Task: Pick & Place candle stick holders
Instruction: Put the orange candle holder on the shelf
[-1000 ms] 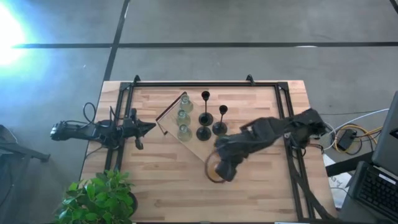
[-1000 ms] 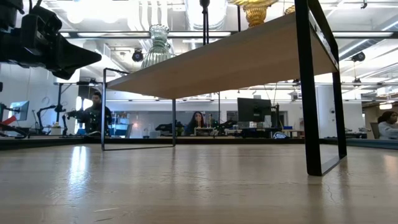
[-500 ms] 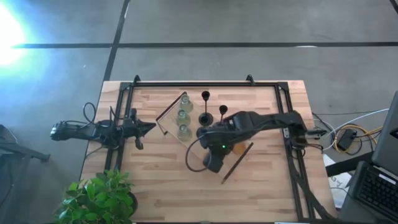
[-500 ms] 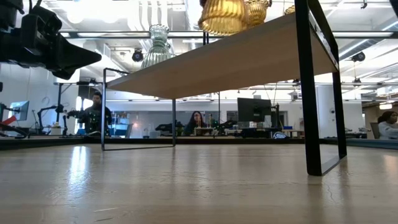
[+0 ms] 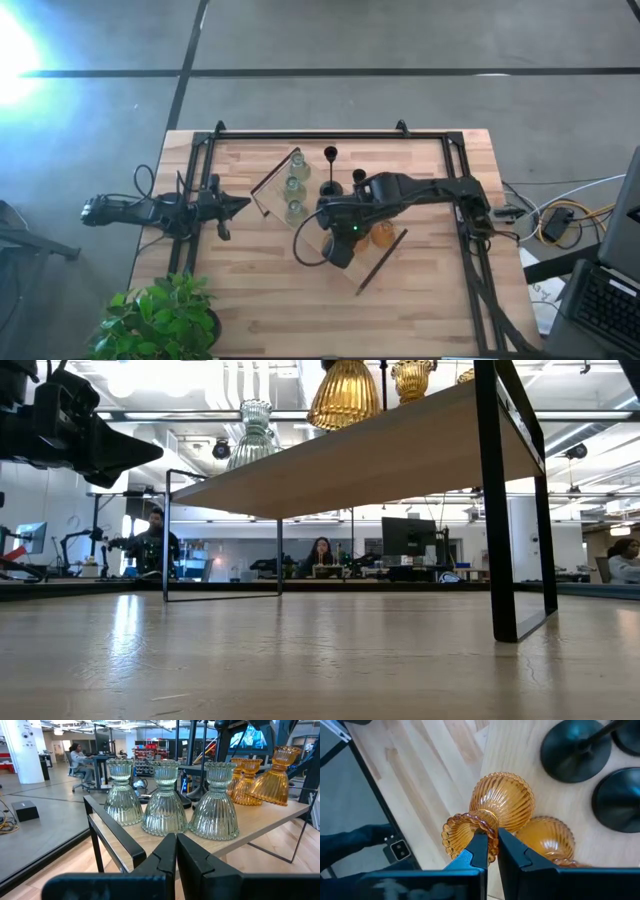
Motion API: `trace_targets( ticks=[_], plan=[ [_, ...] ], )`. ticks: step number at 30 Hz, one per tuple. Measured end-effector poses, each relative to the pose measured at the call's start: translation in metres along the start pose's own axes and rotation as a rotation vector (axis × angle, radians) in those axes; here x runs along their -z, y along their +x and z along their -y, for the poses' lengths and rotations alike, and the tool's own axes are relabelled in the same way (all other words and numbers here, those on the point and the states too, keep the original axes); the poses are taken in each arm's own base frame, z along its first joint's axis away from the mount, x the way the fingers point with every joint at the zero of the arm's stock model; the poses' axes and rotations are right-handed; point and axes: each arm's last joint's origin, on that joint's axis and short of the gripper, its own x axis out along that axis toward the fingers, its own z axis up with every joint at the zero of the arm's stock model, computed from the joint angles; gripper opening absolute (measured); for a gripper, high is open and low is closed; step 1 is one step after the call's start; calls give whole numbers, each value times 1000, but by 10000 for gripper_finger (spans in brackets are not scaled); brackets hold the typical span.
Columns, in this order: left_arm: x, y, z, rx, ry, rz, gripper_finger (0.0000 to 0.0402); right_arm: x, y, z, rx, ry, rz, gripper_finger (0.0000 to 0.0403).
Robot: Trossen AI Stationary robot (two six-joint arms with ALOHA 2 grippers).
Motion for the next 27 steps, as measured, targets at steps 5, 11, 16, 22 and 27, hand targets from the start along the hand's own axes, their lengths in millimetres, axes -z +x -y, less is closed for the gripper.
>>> trace_targets(
  ticks=[5, 11, 16, 22, 27],
  plan=[
    [0, 0, 0, -1, 0, 0, 19, -1, 2, 2, 9, 2, 1, 11],
    [0, 0, 0, 0, 0, 0, 19, -3, 7, 4, 21, 8, -9, 11],
    [0, 0, 0, -1, 0, 0, 19, -5, 10, 3, 11, 10, -3, 11],
    [0, 0, 0, 0, 0, 0, 19, -6, 16, 4, 11, 12, -3, 11],
    [0, 0, 0, 0, 0, 0, 19, -6, 17, 5, 7, 19, -10, 12]
  ],
)
